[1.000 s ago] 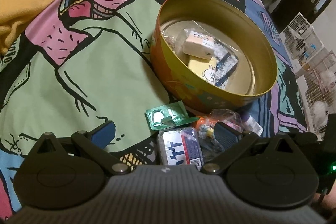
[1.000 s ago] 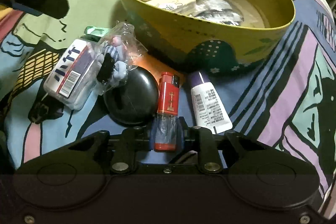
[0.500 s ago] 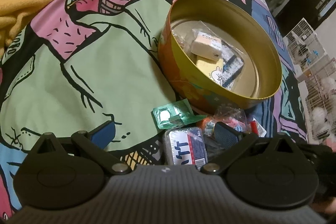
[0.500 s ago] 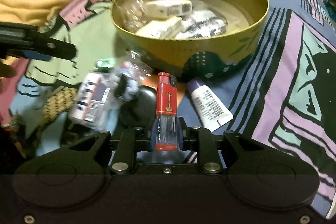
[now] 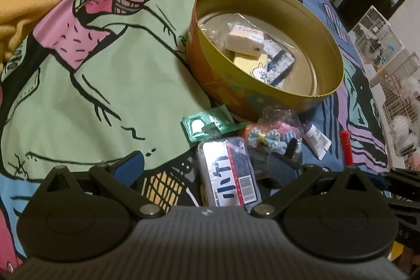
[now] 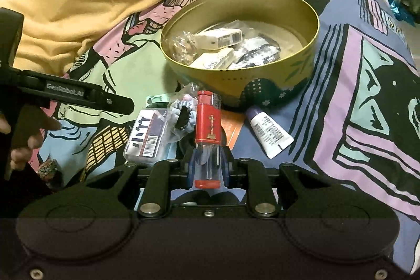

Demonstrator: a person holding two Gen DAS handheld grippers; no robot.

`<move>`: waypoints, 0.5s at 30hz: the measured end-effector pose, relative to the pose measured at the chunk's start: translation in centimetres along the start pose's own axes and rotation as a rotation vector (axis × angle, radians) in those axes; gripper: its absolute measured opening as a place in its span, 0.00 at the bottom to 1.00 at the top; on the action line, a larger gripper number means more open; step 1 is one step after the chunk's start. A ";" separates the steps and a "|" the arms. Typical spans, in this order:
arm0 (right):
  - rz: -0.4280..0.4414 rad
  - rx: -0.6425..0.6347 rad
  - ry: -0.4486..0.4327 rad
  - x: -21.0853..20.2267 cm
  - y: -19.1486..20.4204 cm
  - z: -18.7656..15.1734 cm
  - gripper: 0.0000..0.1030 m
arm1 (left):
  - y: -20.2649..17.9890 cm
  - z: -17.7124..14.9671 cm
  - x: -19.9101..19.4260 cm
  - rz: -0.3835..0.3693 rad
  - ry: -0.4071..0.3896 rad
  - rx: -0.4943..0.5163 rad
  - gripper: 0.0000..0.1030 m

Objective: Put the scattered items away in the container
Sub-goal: 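Carry the red lighter into the gold tin and open the right gripper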

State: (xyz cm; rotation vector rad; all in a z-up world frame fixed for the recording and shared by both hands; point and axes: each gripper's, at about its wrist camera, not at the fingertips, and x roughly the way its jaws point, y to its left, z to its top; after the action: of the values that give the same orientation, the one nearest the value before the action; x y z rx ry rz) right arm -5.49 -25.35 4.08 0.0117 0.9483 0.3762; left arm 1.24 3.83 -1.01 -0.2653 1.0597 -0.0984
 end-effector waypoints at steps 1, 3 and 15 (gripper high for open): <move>-0.002 0.006 -0.006 -0.2 0.0 -0.1 0.19 | 0.0 -0.1 0.1 -0.001 0.008 -0.007 1.00; -0.006 0.011 -0.012 -0.5 0.0 -0.3 0.19 | 0.1 -0.2 0.4 -0.010 0.023 -0.012 1.00; -0.036 0.041 -0.035 -2.4 -0.9 0.3 0.19 | -0.9 -0.2 1.4 -0.050 0.033 0.050 1.00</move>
State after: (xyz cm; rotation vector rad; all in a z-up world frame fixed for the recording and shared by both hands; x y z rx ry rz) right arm -6.23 -26.91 6.00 0.0383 0.9206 0.3222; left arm 1.76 2.61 -2.02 -0.2461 1.0823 -0.1749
